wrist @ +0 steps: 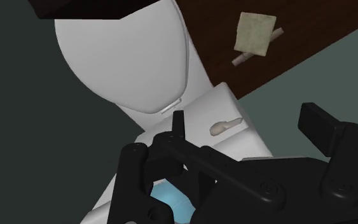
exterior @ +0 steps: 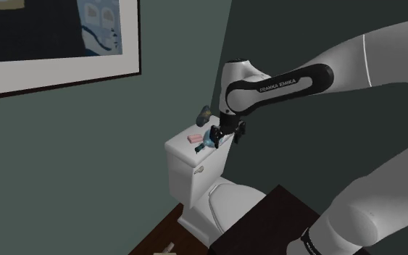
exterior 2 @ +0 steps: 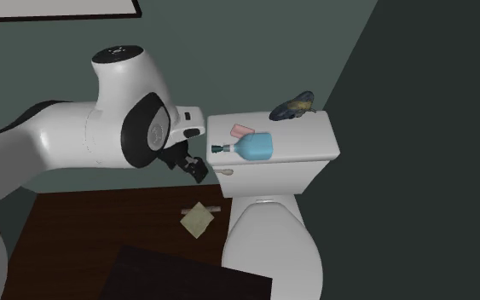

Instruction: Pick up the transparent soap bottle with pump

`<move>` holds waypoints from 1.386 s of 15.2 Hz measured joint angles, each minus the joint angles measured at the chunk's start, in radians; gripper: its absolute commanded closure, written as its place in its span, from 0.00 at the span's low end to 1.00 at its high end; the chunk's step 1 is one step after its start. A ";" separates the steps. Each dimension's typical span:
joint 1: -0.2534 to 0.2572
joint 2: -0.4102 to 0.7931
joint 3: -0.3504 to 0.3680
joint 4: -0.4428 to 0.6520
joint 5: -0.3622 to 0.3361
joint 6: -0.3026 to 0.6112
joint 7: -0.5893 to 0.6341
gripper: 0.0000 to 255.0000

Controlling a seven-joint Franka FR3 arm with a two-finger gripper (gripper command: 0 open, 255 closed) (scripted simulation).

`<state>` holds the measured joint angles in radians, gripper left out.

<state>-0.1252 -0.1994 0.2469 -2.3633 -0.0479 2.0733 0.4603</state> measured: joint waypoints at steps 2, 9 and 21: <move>-0.010 0.079 0.011 0.037 -0.027 0.049 0.072 0.00; -0.031 0.329 -0.006 0.184 -0.140 0.175 0.295 0.00; -0.005 0.661 -0.093 0.453 -0.254 0.269 0.531 0.00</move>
<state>-0.1302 0.4615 0.1542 -1.9106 -0.3019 2.3427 0.9909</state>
